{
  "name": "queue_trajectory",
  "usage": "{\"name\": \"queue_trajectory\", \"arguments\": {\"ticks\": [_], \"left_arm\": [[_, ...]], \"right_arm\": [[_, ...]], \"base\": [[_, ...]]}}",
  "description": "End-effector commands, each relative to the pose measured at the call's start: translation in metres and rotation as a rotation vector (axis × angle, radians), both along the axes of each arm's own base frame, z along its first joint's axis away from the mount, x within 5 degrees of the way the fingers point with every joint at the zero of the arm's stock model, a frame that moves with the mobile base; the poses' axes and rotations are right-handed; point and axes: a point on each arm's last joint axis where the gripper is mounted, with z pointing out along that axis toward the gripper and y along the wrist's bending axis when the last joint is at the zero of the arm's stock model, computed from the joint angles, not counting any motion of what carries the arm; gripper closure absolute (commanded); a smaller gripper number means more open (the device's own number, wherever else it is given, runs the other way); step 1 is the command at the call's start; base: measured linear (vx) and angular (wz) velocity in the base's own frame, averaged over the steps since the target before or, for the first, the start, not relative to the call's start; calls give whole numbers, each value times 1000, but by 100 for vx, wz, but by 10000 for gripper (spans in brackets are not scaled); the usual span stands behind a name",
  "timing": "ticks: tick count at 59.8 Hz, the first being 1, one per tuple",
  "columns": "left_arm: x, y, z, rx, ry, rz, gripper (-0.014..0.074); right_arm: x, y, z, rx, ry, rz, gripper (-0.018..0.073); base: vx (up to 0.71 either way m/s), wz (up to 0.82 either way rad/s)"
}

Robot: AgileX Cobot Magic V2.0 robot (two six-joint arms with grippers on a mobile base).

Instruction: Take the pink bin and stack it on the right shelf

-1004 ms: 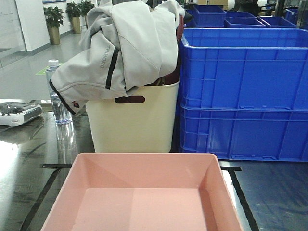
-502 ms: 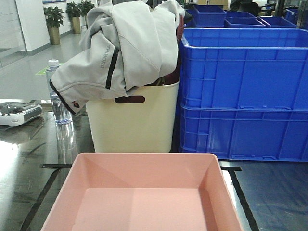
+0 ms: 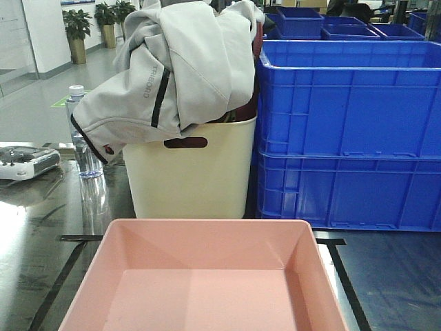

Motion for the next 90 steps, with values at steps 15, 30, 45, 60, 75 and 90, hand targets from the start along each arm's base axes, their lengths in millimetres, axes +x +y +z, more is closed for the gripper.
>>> {"name": "queue_trajectory", "arguments": {"ticks": [15,30,45,60,75,90], "left_arm": [[-1,0,3,-6,-85,4,602],[-1,0,3,-6,-83,4,602],[-1,0,3,-6,-83,4,602],[-1,0,3,-6,-77,4,602],[-1,0,3,-6,-76,4,602],[-1,0,3,-6,-76,4,602]], "right_arm": [[-11,-2,-23,0,-318,-28,568],[-15,-1,-41,-38,-377,-20,568],[-15,-3,-40,-32,-378,-49,568],[-15,-3,-40,-31,-377,-48,568],[-15,-3,-40,-33,-377,-48,568],[-15,-3,-40,-33,-377,-48,568]], "base": [[0,0],[0,0],[0,0],[0,0],[0,0],[0,0]]}}
